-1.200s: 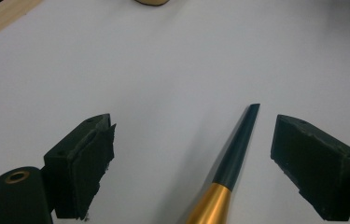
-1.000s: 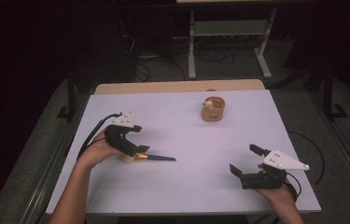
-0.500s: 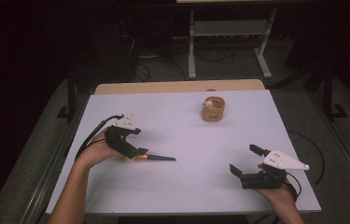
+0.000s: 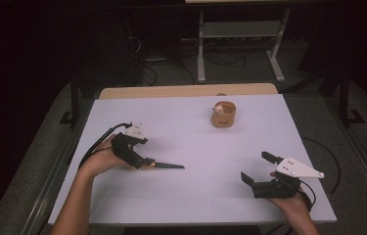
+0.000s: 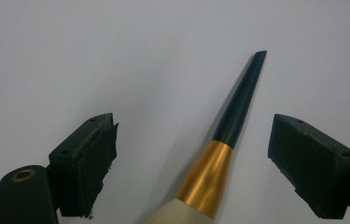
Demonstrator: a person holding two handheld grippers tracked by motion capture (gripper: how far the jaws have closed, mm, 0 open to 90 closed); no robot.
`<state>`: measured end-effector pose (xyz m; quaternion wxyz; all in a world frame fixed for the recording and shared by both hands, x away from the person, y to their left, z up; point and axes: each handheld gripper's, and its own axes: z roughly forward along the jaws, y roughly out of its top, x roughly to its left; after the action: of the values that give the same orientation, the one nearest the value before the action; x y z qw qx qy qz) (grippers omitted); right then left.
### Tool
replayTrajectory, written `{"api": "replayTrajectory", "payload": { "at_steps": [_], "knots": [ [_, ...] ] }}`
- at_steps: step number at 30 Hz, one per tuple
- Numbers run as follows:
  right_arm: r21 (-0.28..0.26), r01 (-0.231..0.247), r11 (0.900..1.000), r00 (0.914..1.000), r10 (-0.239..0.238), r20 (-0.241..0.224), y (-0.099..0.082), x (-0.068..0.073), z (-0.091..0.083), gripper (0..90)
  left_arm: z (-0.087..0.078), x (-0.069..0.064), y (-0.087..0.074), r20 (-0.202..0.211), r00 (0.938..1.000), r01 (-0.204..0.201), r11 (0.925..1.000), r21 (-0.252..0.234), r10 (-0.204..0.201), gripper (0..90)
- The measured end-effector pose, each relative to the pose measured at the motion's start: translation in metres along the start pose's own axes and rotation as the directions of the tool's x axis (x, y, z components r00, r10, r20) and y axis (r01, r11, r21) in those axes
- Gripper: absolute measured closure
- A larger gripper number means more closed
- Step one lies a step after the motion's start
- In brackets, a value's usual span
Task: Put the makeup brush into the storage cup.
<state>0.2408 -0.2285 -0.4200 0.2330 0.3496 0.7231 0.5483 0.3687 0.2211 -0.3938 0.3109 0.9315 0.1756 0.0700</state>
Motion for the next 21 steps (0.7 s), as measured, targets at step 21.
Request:
{"api": "replayTrajectory", "payload": {
  "at_steps": [21],
  "knots": [
    [-0.004, -0.003, 1.0, 1.0, 0.003, 0.0, 0.0, 0.0, -0.001, 0.0, 0.014, -0.005, -0.003, 0.013, 0.9965, -0.084, 0.9865, 0.14, 0.083, 22.4]
  ]
}}
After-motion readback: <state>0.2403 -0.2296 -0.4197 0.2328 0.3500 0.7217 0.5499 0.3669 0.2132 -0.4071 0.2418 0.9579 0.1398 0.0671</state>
